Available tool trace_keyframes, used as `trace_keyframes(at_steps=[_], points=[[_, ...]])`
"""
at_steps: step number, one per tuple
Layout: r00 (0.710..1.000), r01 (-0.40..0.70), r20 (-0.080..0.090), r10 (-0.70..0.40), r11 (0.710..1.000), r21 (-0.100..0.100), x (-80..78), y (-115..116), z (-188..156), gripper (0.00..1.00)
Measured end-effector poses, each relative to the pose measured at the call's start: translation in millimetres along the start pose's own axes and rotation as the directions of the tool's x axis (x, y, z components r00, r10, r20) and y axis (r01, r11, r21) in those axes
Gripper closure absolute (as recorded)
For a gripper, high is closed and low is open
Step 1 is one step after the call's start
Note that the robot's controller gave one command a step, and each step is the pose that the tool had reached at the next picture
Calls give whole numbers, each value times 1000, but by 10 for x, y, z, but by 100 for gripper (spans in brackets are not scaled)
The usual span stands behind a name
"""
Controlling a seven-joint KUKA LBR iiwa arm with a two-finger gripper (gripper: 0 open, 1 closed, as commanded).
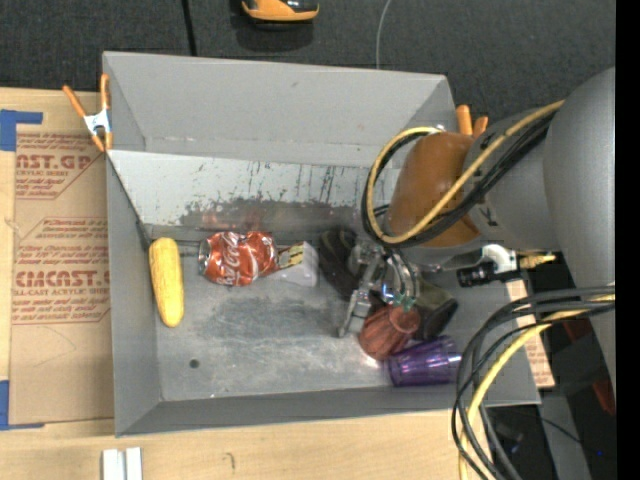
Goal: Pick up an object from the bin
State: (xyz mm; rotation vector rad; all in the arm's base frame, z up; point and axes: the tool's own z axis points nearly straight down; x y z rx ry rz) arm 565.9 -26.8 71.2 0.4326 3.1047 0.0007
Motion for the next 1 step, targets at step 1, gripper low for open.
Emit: trace_keyframes(at_steps=[1], points=[[1000,13,-1,-13,1000,-2,-43,-29,2,0]])
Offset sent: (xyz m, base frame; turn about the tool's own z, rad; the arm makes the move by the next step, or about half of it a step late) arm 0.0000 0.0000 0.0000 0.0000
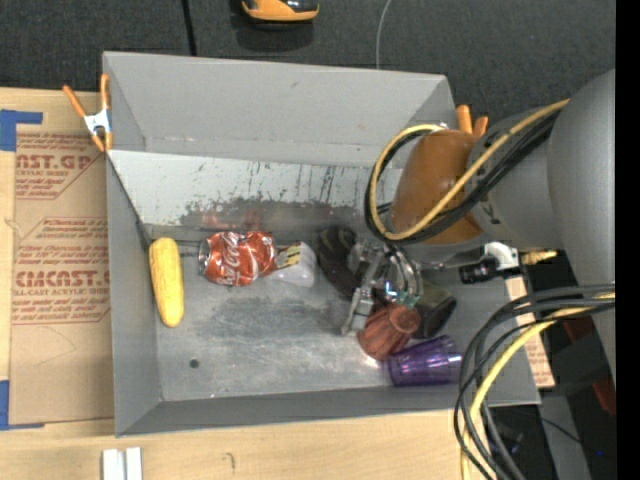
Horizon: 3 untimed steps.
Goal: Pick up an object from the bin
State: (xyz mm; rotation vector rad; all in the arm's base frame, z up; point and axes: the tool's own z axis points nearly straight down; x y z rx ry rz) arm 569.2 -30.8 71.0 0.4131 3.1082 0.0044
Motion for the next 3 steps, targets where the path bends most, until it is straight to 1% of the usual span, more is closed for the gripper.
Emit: trace_keyframes(at_steps=[1,2,3], points=[[1000,-9,12,9,1000,1,-15,-14,-26,100],[1000,-10,12,10,1000,1,-8,-4,-26,100],[1000,-10,7,10,1000,1,-3,-1,-54,100]])
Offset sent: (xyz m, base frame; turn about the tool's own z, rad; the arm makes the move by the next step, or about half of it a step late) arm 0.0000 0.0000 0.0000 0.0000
